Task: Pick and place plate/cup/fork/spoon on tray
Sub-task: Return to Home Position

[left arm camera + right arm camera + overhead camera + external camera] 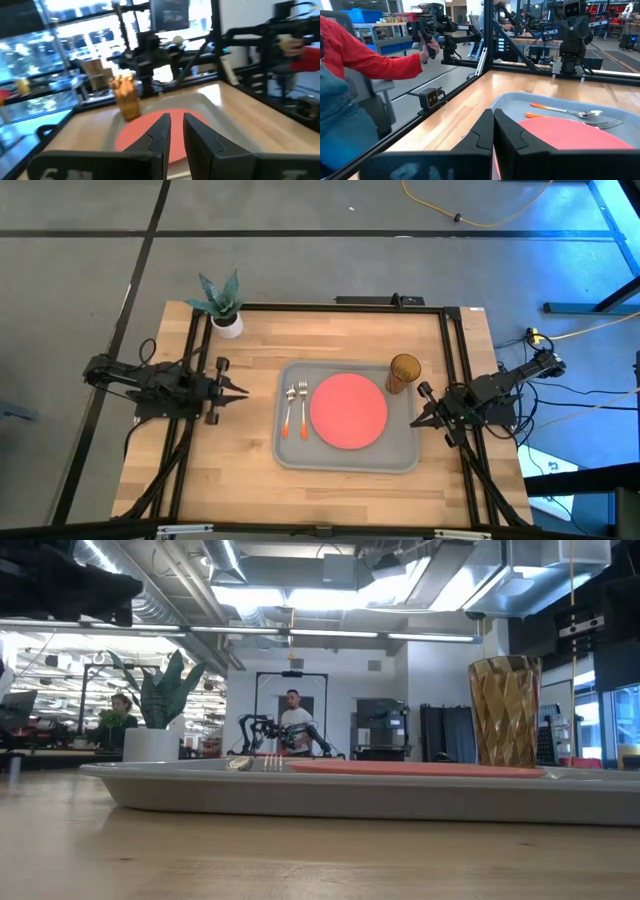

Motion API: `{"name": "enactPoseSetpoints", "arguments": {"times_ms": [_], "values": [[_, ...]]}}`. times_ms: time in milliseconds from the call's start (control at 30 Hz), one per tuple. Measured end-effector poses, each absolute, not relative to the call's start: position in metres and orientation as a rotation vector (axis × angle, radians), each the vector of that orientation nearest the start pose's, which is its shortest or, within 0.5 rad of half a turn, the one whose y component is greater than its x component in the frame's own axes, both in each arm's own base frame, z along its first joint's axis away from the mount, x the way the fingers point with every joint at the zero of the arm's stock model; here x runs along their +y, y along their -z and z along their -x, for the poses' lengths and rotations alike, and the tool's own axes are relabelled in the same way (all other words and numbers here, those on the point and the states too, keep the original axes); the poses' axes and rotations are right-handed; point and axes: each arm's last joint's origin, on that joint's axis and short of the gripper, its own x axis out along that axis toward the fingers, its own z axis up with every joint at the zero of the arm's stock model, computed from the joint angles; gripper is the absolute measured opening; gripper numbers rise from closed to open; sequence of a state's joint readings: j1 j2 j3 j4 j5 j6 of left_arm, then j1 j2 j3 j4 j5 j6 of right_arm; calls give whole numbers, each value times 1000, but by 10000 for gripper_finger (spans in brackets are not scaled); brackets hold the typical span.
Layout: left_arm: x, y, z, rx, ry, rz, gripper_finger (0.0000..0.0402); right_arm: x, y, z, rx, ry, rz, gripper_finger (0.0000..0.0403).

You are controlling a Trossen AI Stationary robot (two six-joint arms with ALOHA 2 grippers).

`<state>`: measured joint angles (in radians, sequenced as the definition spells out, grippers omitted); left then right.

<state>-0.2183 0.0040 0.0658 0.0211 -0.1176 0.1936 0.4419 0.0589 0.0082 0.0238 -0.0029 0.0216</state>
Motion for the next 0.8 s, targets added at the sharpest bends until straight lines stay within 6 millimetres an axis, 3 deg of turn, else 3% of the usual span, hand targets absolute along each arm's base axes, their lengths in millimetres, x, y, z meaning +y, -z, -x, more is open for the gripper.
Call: {"name": "enactPoseSetpoints", "arguments": {"times_ms": [200, 800], "values": [[-19, -175, -95, -111, 133, -179, 45, 43, -164, -91, 32, -445, -16, 6], [-17, -170, -96, -54, 70, -187, 45, 43, -164, -91, 31, -444, -15, 6]]}}
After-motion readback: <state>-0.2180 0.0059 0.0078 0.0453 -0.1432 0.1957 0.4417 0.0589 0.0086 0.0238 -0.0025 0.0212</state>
